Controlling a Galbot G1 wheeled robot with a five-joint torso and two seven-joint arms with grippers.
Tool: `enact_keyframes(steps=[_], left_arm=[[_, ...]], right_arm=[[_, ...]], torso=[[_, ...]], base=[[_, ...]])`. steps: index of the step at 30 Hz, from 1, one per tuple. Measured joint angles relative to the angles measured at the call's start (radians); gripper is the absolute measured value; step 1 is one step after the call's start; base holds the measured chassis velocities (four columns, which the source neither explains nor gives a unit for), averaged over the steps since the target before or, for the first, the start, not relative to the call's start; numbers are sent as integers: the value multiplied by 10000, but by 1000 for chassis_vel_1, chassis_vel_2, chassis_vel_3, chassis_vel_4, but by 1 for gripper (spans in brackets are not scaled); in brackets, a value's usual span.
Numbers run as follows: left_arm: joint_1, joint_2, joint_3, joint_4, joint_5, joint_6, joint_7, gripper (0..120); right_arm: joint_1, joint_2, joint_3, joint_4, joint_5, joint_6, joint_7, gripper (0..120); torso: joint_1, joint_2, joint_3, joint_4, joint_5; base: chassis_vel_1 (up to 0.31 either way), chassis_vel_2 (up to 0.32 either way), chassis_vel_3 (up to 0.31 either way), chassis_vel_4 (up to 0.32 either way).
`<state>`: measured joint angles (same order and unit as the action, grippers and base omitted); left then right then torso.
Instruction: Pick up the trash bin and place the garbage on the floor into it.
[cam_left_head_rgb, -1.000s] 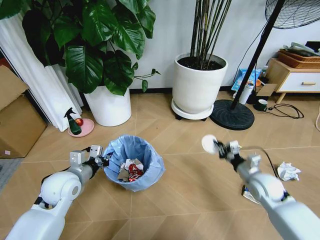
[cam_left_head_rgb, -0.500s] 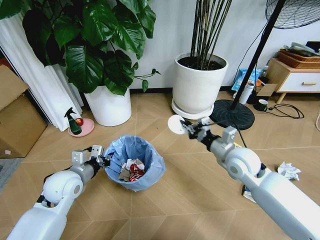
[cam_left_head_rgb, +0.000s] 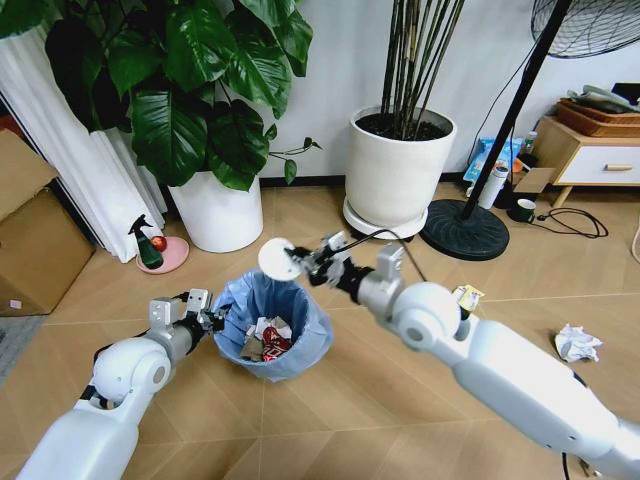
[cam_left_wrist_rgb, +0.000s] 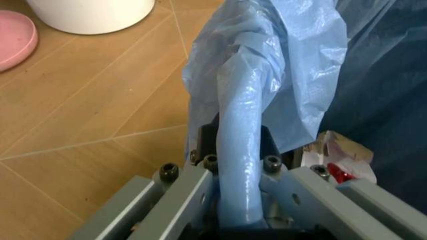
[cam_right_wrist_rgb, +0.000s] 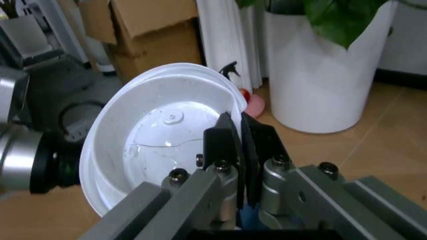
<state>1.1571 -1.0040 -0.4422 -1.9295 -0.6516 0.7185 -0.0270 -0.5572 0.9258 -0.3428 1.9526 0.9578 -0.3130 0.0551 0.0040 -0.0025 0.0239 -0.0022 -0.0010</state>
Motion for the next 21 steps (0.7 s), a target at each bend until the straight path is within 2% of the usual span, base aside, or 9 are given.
enact_keyframes(steps=[6, 9, 11, 12, 20, 21], left_arm=[[-92, -12, -29, 96, -19, 1, -3, 0], [-128, -51, -28, 118, -19, 1, 0, 0], [-159, -97, -21, 139, -18, 1, 2, 0], [-159, -97, -21, 139, -18, 1, 2, 0], [-195, -115, -34, 160, -17, -2, 18, 0], [-195, -115, -34, 160, -17, -2, 18, 0]], right_arm=[[-176, 107, -616, -205, -354, 25, 88, 0], [-218, 162, -693, -282, -456, -65, 89, 5], [-210, 223, -746, -351, -489, -89, 106, 16], [-210, 223, -746, -351, -489, -89, 106, 16], [-188, 276, -809, -521, -624, -84, 126, 50], [-188, 276, -809, -521, -624, -84, 126, 50]], torso=[[0, 0, 0, -1, 2], [0, 0, 0, -2, 1], [0, 1, 0, -1, 2], [0, 1, 0, -1, 2], [0, 1, 0, -1, 2], [0, 1, 0, -1, 2]], base=[[0, 0, 0, 0], [0, 0, 0, 0], [0, 0, 0, 0], [0, 0, 0, 0], [0, 0, 0, 0], [0, 0, 0, 0]])
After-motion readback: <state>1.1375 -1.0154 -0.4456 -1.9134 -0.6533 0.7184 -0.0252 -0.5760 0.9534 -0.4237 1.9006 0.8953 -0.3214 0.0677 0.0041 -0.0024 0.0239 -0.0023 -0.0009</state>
